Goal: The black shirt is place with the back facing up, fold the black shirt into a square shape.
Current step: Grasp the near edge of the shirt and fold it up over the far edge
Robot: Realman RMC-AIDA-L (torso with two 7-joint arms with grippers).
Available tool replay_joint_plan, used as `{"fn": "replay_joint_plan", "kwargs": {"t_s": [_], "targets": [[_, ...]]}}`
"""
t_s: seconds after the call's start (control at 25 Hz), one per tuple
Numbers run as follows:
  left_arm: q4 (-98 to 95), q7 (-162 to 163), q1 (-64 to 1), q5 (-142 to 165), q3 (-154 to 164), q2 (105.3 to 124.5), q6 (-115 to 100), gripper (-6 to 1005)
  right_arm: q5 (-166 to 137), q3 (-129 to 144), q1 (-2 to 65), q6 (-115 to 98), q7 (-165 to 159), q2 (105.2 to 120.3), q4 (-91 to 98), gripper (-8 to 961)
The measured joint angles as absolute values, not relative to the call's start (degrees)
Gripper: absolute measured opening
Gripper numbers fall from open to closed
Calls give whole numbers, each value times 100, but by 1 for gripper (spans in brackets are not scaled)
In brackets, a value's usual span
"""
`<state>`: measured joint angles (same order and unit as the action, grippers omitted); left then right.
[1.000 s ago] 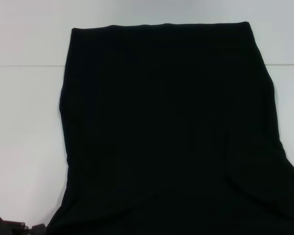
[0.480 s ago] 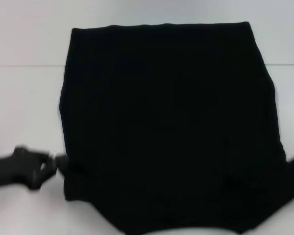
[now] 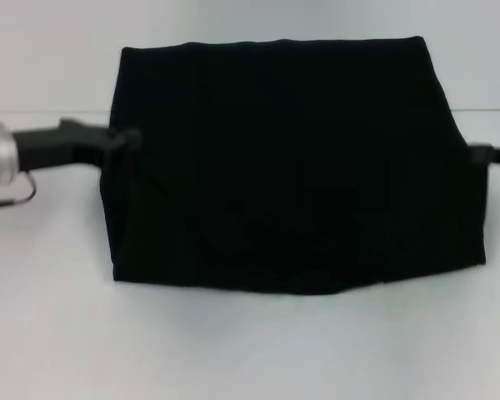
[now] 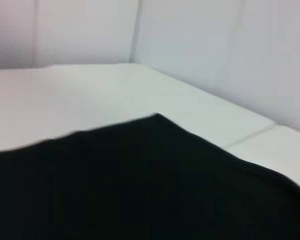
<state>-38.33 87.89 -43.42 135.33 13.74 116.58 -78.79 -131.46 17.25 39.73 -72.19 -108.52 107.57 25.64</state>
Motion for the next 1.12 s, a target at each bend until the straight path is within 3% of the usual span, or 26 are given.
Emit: {"fn": "replay_joint_plan", "kwargs": {"t_s": [0.36, 0.76, 1.12], "targets": [[-3131, 8876, -5033, 13527, 1471, 11541, -5832, 2, -13119, 2066, 4937, -5161, -11031, 10999, 2287, 43], [-2822, 8744, -5353, 13492, 1528, 11433, -4997, 3, -13103, 2087, 5164, -4536, -11121, 11000, 2217, 44], [-2370, 8596, -5389, 13463, 1903, 11658, -3886, 3, -13123, 2149, 5162, -4121, -11101, 11097, 1808, 89]]}}
